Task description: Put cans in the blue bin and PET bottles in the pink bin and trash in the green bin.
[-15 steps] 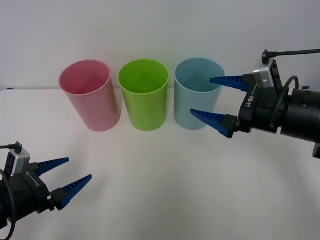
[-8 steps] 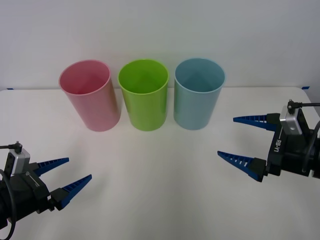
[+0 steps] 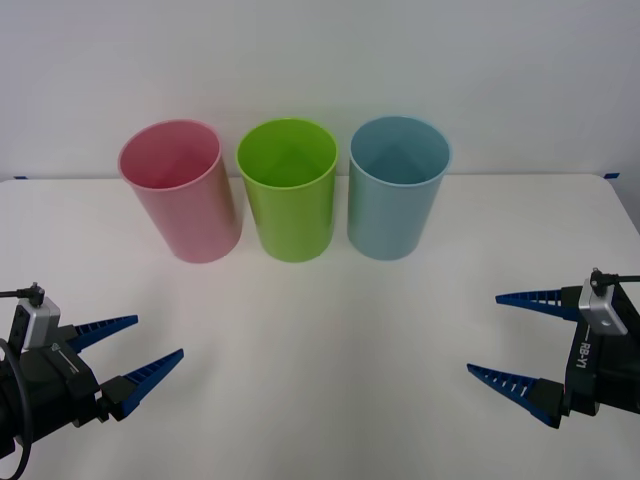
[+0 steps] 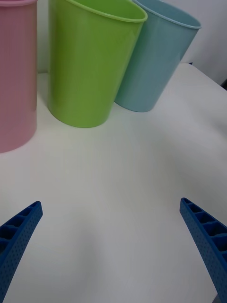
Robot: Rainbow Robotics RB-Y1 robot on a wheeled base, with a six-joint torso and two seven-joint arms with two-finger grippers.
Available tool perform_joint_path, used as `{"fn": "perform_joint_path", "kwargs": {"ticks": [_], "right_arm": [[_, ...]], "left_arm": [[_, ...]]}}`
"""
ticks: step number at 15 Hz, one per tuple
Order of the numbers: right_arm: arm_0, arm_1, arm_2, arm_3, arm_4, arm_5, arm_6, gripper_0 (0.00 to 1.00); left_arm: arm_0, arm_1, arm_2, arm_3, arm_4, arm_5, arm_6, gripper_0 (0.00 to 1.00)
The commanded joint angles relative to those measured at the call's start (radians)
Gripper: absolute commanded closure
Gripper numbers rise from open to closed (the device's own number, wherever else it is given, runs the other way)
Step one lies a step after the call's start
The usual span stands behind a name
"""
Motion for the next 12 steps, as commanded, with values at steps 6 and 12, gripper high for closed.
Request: {"fn": "perform_joint_path", "kwargs": {"ticks": [6, 12], "right_arm": [[0.032, 0.003, 0.040, 0.002, 0.042, 0.000, 0.046, 0.00], [0.031, 0.003, 0.043, 0.000, 0.043, 0.000, 0.046, 0.00]], "left_arm": [[0.000, 0.000, 0.000, 0.000, 0.000, 0.000, 0.000, 0.00], [0.000, 0.000, 0.000, 0.000, 0.000, 0.000, 0.000, 0.00]]}}
